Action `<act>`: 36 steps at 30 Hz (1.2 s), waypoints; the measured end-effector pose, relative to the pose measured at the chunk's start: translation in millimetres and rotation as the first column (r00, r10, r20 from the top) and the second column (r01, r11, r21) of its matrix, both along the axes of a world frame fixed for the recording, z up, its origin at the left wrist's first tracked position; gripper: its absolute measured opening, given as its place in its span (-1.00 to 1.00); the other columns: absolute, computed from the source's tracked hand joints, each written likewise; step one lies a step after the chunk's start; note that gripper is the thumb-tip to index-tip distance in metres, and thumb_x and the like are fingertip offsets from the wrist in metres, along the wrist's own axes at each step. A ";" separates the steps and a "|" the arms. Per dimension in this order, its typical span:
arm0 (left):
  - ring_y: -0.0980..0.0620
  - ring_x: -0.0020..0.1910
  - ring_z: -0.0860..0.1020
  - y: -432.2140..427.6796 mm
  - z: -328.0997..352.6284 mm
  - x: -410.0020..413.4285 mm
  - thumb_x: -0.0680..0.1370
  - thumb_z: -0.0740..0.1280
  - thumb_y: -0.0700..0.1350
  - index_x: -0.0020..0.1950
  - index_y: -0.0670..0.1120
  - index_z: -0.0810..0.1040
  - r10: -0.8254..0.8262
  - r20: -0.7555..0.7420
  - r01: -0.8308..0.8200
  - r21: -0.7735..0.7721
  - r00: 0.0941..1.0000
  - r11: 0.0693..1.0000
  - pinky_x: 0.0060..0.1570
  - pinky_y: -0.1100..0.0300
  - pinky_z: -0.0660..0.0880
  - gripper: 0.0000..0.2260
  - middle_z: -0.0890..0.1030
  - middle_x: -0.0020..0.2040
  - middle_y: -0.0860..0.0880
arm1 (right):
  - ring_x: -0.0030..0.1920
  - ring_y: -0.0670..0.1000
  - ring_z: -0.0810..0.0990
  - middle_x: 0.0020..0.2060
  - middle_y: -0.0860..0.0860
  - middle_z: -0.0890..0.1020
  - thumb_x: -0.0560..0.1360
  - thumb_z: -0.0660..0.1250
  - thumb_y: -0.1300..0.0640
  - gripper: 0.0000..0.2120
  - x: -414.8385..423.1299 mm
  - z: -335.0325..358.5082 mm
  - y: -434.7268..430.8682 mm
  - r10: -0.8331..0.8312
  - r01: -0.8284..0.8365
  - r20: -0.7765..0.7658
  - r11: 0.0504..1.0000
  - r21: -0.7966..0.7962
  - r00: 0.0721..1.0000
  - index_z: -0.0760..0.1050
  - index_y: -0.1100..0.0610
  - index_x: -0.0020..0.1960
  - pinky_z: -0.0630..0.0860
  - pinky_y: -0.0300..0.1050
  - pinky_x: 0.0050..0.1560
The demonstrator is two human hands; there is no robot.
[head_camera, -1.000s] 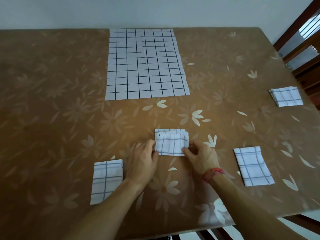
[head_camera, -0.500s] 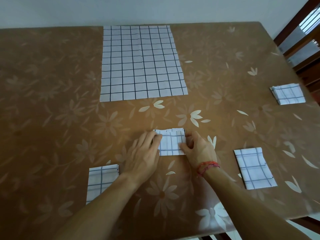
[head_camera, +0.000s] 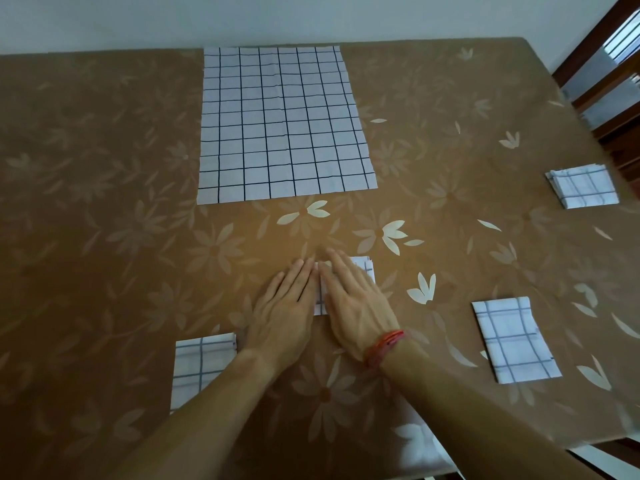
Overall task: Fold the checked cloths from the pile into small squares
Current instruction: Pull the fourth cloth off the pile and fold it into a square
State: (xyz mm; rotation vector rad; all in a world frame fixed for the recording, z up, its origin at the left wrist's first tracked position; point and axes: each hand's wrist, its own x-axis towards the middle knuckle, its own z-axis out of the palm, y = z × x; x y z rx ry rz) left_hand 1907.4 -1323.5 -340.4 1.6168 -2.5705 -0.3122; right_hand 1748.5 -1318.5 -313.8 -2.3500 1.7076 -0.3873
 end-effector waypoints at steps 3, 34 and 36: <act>0.00 0.56 0.04 -0.4 1.7 0.5 0.62 -0.09 -0.12 0.56 -0.18 0.13 -0.011 0.000 0.011 0.008 1.000 1.000 0.47 0.03 0.04 -0.51 0.13 0.57 -0.09 | 0.52 0.13 0.13 0.51 0.18 0.19 0.66 -0.24 0.04 -0.46 3.3 -15.8 -0.8 0.057 -0.051 -0.073 0.995 0.090 0.996 0.17 0.28 0.50 0.27 0.11 0.44; 0.10 0.55 -0.22 -10.1 25.9 0.7 0.68 -0.03 -0.08 0.59 -0.12 -0.06 -0.040 -0.043 0.046 0.153 0.998 0.987 0.47 0.19 -0.29 -0.51 -0.12 0.60 -0.01 | 0.55 0.07 -0.03 0.55 0.11 0.02 0.63 -0.14 -0.07 -0.42 -50.5 -9.7 8.9 0.028 0.031 -0.286 0.979 0.201 0.958 -0.03 0.21 0.56 0.05 0.08 0.51; 0.06 0.57 -0.09 -13.5 31.0 0.2 0.66 0.07 -0.08 0.57 -0.13 0.10 -0.035 -0.084 0.045 0.119 0.996 0.992 0.46 0.22 -0.24 -0.52 0.04 0.60 -0.03 | 0.54 0.10 0.05 0.54 0.13 0.09 0.62 -0.12 -0.08 -0.41 -49.1 -6.3 6.9 0.026 0.035 -0.282 0.977 0.212 0.959 0.04 0.23 0.55 0.11 0.11 0.50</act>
